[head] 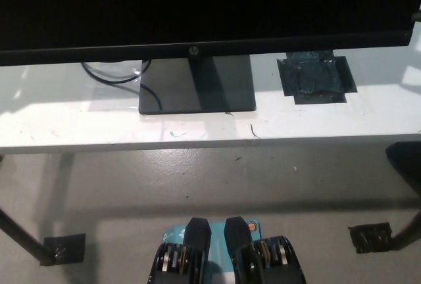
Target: The monitor is placed at the center of the table and the robot uses both its hand to grab the left and right sides of the monitor to tilt the angle of the monitor downwards
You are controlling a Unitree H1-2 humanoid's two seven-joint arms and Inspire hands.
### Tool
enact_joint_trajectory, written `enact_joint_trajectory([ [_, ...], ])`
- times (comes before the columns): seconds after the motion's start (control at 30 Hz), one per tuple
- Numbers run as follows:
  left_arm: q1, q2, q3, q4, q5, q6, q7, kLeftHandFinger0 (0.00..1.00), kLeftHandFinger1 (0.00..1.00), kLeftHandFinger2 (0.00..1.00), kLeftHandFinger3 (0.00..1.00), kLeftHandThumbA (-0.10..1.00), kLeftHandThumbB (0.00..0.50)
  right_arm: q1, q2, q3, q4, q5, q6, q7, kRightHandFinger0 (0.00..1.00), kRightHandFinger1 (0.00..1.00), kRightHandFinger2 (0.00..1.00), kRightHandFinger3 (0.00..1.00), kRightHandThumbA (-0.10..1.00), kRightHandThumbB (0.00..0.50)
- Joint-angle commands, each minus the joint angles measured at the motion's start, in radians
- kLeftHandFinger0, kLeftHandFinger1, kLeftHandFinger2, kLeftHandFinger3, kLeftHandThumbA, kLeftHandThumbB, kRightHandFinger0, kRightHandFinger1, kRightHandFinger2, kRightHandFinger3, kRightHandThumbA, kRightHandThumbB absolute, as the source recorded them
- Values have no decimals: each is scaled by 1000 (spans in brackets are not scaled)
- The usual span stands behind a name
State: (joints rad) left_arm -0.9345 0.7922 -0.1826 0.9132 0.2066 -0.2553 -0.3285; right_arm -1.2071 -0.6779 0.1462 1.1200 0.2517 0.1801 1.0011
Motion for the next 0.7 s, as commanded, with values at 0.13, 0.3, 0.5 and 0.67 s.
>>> enact_joint_trajectory([
  [0.13, -74, 14, -21, -55, 38, -33, -42, 1000, 1000, 1000, 1000, 945, 468, -124, 163, -8, -47, 21, -77, 184, 1000, 1000, 1000, 1000, 713, 500],
  [0.3, -69, -6, -13, -43, 30, -40, -36, 1000, 1000, 1000, 1000, 930, 464, -40, 251, -136, -100, 92, -51, 8, 1000, 1000, 1000, 1000, 684, 500],
  [0.5, -56, -8, -11, -44, 33, -37, -34, 1000, 1000, 1000, 1000, 915, 452, -9, 296, -175, -77, 68, -95, 28, 1000, 1000, 1000, 1000, 685, 500],
  [0.67, -70, -11, -24, -29, 52, -39, -32, 1000, 1000, 1000, 1000, 905, 451, -21, 301, -123, -16, -12, -142, 66, 1000, 1000, 1000, 1000, 656, 500],
])
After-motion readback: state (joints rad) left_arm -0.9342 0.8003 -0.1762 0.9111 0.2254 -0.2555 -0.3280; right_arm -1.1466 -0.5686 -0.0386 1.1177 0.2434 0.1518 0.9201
